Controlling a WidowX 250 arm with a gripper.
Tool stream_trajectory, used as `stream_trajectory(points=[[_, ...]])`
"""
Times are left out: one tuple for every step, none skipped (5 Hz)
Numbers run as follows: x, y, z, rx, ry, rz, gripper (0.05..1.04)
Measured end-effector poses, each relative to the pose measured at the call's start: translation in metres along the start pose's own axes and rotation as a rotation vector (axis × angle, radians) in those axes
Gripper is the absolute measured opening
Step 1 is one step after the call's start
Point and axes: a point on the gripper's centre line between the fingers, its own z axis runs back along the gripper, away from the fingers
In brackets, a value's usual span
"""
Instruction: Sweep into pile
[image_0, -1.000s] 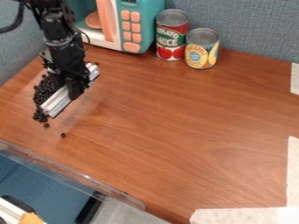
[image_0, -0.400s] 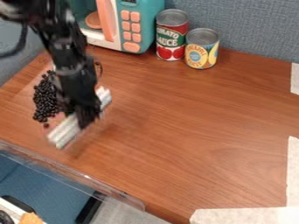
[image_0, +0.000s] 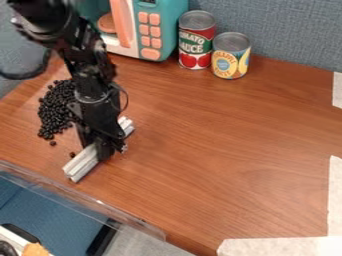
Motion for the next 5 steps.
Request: stream_trajectory(points=[[-0.002, 0.013, -0.001, -0.004, -0.032, -0.044, 0.378], [0.0, 0.03, -0.003, -0.01, -0.068, -0.062, 0.378], [0.0, 0.054, -0.004, -0.021, -0.107, -0.08, 0.378], [0.004, 0.067, -0.005, -0.028, -0.111, -0.086, 0.378], [0.01, 0.083, -0.008, -0.043, -0.119, -0.081, 0.378]])
